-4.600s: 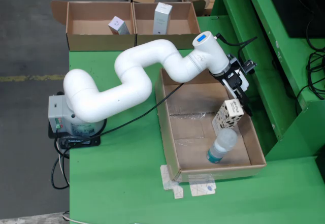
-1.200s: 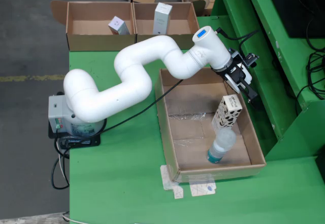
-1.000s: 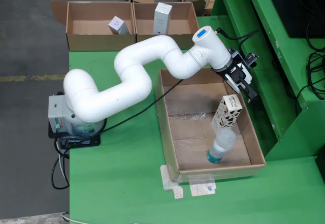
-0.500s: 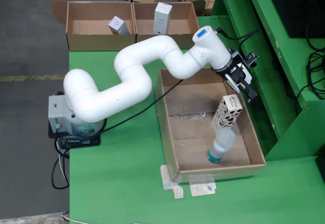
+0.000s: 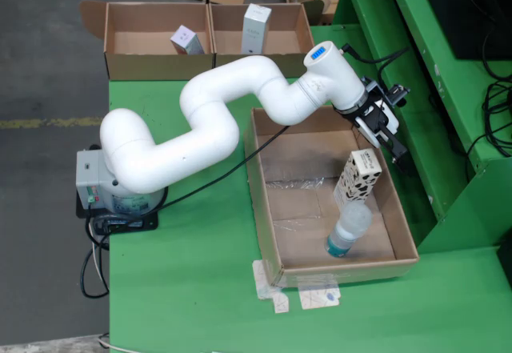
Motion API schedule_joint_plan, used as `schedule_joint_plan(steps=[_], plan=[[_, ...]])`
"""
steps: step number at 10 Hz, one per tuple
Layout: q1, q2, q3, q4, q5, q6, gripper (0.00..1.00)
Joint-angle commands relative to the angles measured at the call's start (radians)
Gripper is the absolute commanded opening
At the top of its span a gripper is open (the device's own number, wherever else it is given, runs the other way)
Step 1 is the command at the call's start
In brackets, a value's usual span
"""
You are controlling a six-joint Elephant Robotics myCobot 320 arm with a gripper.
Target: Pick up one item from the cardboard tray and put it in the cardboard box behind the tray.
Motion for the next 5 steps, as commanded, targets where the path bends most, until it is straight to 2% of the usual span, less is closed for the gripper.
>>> schedule_joint_plan(steps=[1, 5], plan=[[-0.007, 0.073, 0.028, 0.012, -0.010, 0.003, 1.00], [-0.005, 0.080, 0.028, 0.012, -0.010, 0.028, 1.00]])
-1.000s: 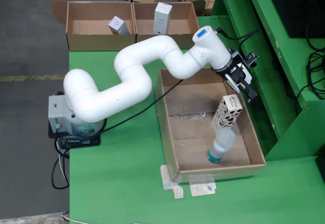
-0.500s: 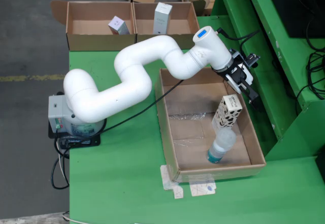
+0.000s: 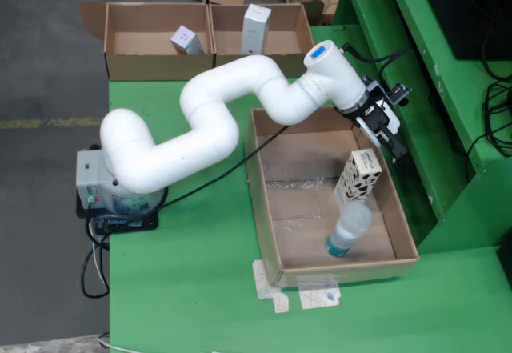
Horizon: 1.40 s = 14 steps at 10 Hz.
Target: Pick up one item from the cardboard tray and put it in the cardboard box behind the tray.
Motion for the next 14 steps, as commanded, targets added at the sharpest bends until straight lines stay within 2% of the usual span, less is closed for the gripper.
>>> schedule_joint_plan(steps=[1, 12, 14], plan=[[0.008, 0.061, 0.026, 0.012, -0.010, 0.013, 1.00], [0.019, 0.062, 0.026, 0.012, -0.010, 0.068, 1.00], [0.018, 0.065, 0.026, 0.012, -0.010, 0.111, 1.00]])
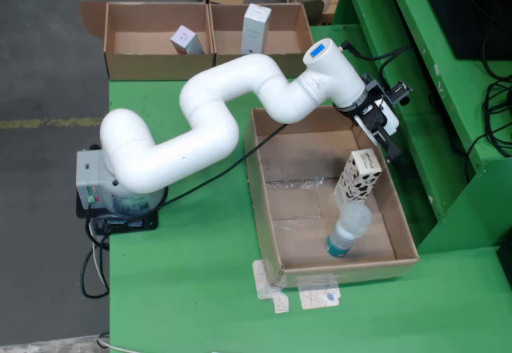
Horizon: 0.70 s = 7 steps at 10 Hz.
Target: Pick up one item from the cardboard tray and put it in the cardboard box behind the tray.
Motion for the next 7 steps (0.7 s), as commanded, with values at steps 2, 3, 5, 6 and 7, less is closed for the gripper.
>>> schedule_joint_plan(steps=[2, 3, 5, 6, 7], plan=[[-0.057, 0.229, 0.026, -0.390, 0.445, 0.404, 1.00], [-0.067, 0.281, 0.026, -0.528, 0.554, 0.448, 1.00], [-0.069, 0.348, 0.026, -0.731, 0.652, 0.466, 1.00], [-0.079, 0.398, 0.026, -0.843, 0.693, 0.470, 1.00], [-0.093, 0.432, 0.026, -0.902, 0.694, 0.452, 1.00]])
